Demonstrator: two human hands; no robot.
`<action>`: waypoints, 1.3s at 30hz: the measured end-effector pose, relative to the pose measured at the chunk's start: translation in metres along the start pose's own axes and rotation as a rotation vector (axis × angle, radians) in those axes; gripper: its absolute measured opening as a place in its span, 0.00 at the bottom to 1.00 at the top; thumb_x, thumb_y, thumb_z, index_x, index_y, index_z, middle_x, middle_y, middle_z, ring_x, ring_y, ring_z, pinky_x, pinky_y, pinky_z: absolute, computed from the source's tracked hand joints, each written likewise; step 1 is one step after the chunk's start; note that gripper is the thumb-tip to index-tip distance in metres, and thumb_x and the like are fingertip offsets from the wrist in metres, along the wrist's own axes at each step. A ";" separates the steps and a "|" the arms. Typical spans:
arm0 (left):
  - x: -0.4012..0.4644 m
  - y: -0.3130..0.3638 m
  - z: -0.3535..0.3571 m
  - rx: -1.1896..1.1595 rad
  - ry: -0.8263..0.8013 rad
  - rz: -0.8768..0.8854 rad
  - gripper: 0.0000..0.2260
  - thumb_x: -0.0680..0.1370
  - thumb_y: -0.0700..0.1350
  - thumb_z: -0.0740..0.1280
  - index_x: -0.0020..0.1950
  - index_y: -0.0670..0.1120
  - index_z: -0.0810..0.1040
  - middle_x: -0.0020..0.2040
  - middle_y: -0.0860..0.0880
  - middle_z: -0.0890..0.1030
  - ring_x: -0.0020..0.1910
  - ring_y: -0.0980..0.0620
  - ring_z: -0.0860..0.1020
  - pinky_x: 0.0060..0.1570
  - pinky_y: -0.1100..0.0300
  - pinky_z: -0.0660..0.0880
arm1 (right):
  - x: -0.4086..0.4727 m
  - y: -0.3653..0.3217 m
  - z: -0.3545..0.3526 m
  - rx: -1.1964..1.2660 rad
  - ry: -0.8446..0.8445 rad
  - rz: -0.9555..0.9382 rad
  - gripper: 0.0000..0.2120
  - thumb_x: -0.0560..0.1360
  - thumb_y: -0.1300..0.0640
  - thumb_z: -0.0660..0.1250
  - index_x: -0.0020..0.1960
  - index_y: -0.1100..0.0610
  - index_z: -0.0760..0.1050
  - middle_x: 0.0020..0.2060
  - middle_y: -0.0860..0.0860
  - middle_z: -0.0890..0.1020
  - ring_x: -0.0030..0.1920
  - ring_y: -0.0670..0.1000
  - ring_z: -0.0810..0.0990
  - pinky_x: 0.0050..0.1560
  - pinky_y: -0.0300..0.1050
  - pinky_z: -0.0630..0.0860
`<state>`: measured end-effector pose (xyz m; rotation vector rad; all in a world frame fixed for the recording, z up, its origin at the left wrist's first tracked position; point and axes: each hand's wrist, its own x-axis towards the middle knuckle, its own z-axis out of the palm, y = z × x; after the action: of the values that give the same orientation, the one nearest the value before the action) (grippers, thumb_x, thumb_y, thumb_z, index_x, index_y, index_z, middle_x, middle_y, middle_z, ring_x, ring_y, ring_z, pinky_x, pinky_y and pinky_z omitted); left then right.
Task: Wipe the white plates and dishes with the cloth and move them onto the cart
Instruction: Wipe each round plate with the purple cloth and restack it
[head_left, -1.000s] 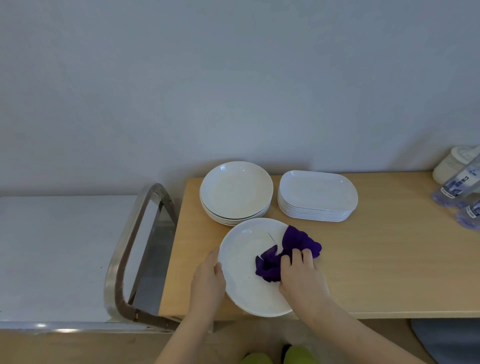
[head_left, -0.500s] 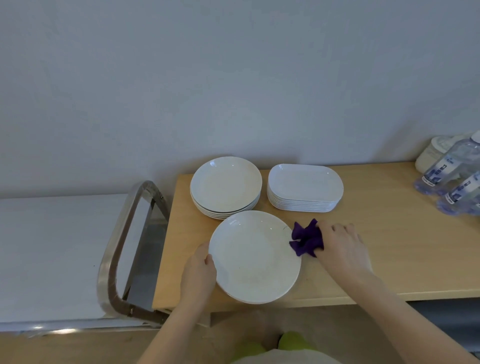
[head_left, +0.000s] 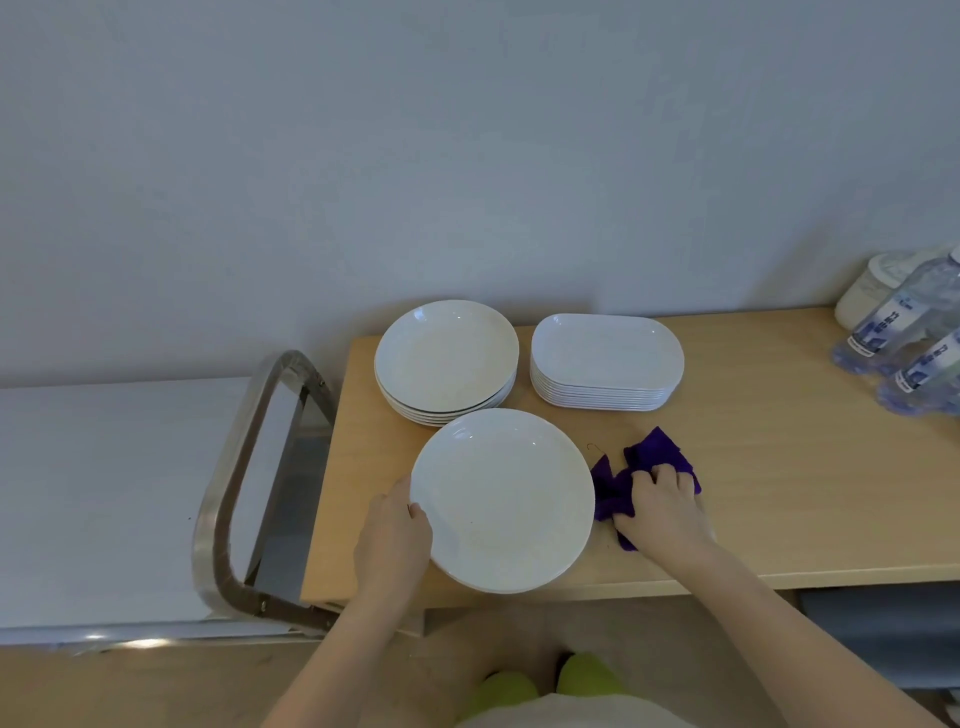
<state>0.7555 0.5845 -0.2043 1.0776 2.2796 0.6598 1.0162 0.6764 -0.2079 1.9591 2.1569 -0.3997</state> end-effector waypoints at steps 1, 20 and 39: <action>0.001 -0.001 0.001 0.008 0.001 0.012 0.17 0.81 0.42 0.54 0.67 0.54 0.70 0.53 0.49 0.78 0.45 0.50 0.77 0.41 0.56 0.77 | 0.000 -0.001 0.000 0.020 -0.020 0.005 0.21 0.76 0.46 0.61 0.65 0.54 0.66 0.64 0.54 0.68 0.65 0.56 0.64 0.62 0.49 0.68; 0.091 0.042 -0.031 -0.002 0.230 -0.009 0.12 0.82 0.45 0.56 0.60 0.43 0.74 0.40 0.55 0.72 0.36 0.58 0.69 0.32 0.63 0.67 | 0.079 -0.107 -0.071 0.353 0.281 -0.273 0.10 0.80 0.57 0.54 0.53 0.60 0.72 0.49 0.55 0.77 0.47 0.54 0.74 0.42 0.45 0.68; 0.180 0.049 -0.023 0.319 0.157 -0.020 0.17 0.81 0.53 0.58 0.61 0.41 0.71 0.58 0.43 0.74 0.56 0.45 0.75 0.52 0.56 0.75 | 0.188 -0.164 -0.066 -0.056 0.230 -0.339 0.15 0.76 0.65 0.57 0.62 0.62 0.65 0.57 0.58 0.72 0.58 0.54 0.70 0.56 0.41 0.67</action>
<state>0.6694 0.7521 -0.2021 1.1798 2.5909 0.3916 0.8367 0.8607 -0.1962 1.6811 2.6239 -0.1662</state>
